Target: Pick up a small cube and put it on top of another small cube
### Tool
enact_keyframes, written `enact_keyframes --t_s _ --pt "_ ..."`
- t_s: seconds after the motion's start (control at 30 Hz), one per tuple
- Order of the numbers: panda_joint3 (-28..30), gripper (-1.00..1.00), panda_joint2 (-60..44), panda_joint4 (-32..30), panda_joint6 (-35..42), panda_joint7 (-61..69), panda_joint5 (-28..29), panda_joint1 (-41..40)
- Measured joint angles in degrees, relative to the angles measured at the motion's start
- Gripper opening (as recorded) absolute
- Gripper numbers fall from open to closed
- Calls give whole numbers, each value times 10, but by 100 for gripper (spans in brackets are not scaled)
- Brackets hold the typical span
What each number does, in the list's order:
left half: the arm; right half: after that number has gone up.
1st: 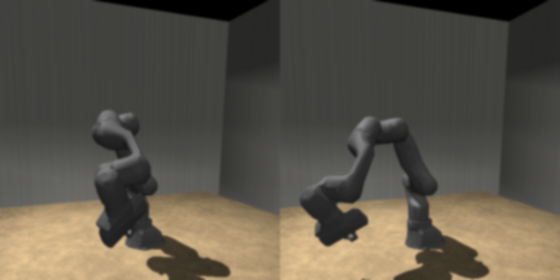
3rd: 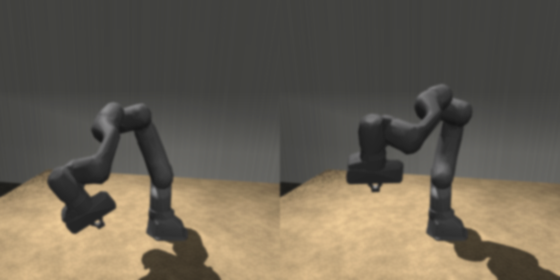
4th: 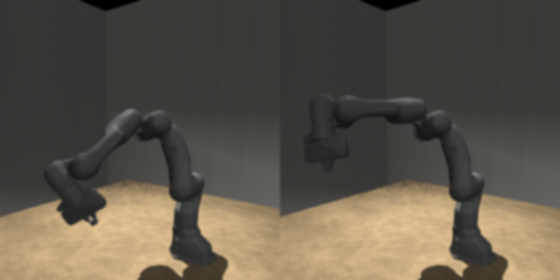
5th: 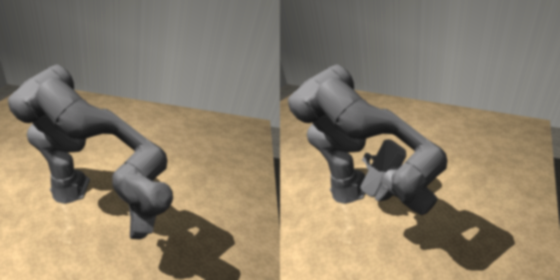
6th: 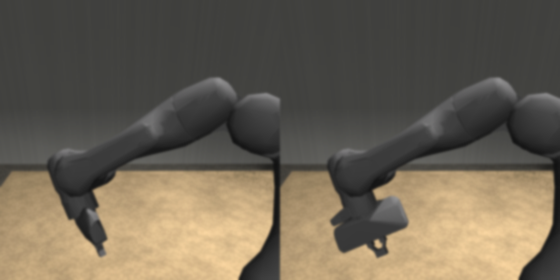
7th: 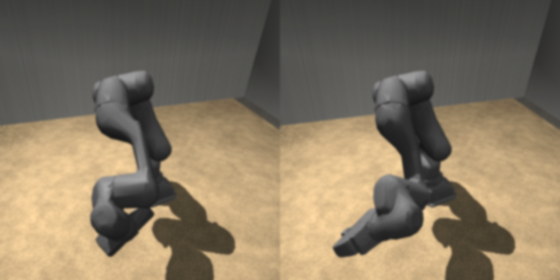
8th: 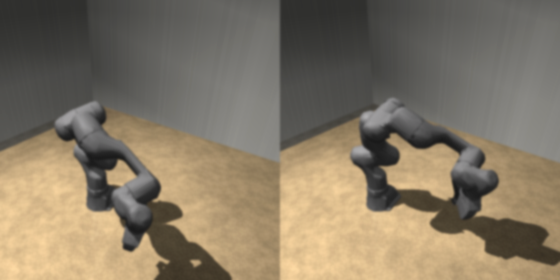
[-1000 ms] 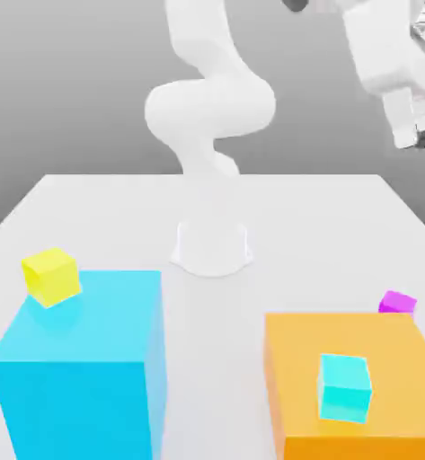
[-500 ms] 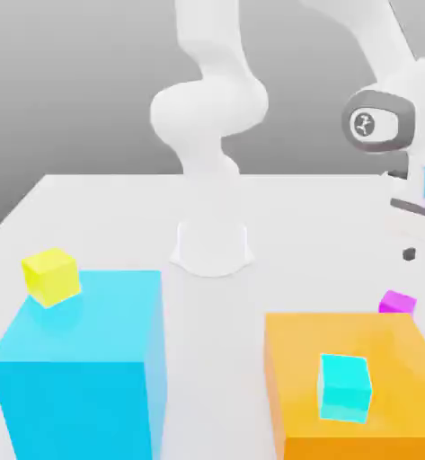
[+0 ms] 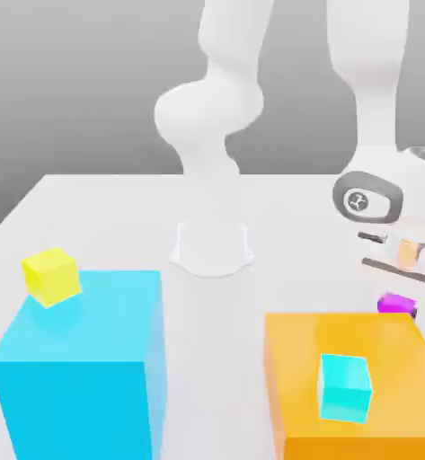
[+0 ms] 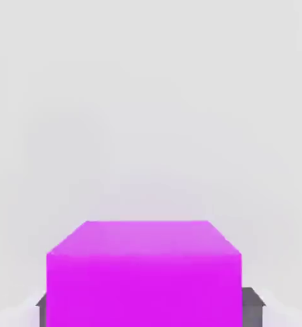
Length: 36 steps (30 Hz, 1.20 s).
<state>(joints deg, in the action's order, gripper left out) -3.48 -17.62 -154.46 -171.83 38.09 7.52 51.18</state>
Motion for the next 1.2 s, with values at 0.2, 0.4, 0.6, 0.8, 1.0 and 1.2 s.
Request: enact_keyframes --t_s 0.2,0.4,0.6,0.8,1.0,1.2 --pt "-21 -100 71 -13 57 24 -31 -14" --pt "8 -100 169 17 169 81 -48 -93" --pt "93 -100 248 96 315 164 -23 -228" --pt "187 -100 312 152 429 226 5 -320" --pt "280 -100 356 191 519 284 25 -406" --pt "336 100 317 173 472 325 13 -436"
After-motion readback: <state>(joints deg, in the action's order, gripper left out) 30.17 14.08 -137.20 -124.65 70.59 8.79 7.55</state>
